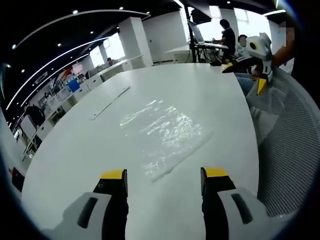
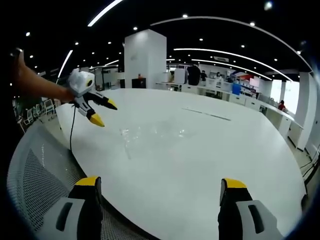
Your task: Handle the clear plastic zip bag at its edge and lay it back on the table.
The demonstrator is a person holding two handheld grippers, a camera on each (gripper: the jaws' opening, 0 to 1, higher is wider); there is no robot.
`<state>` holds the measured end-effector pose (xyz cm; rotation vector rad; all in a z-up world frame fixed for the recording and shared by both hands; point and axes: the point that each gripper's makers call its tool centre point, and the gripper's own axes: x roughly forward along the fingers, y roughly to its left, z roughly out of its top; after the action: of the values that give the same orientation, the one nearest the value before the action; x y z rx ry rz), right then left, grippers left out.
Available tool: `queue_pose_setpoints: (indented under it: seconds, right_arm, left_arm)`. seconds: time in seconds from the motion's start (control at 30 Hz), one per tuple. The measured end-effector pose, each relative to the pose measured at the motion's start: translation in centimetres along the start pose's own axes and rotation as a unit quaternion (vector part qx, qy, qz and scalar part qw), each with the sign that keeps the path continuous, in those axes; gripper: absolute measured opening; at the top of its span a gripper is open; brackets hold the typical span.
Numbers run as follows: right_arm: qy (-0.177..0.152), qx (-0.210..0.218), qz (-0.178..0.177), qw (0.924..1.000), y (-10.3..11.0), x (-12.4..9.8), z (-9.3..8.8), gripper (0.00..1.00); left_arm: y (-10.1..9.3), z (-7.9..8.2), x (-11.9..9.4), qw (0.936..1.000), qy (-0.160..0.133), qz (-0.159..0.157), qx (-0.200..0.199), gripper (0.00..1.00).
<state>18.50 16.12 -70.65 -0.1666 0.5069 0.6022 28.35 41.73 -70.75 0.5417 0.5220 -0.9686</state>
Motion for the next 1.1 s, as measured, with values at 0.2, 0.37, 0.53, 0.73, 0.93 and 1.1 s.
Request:
queue_pose_setpoints:
  seconds: [0.2,0.37,0.53,0.73,0.93,1.1]
  right_arm:
    - [0.002,-0.001,0.0,1.0,0.0,0.0,0.0,0.99]
    - [0.0,0.0,-0.002,1.0,0.0,0.0,0.1,0.99]
    - [0.001,0.0,-0.003,1.0,0.0,0.0,0.1,0.99]
    - [0.003,0.0,-0.005,1.0,-0.1,0.0,0.0,0.99]
    - [0.003,0.0,-0.006,1.0,-0.2,0.0,0.0,0.99]
    - [0.004,0.001,-0.006,1.0,-0.3,0.0,-0.1,0.98]
  left_arm:
    - [0.1,0.0,0.3,1.0,0.006,-0.004,0.006,0.57]
    - [0.2,0.1,0.7,0.9998,0.009,-0.011,0.012,0.57]
    - [0.4,0.0,1.3,0.9994,0.016,-0.019,0.024,0.55]
    - [0.6,-0.2,1.8,0.9986,0.027,-0.031,0.034,0.53]
    - [0.8,-0.8,2.0,0.9971,0.042,-0.043,0.047,0.52]
    - [0.7,-1.4,2.3,0.995,0.055,-0.055,0.062,0.5]
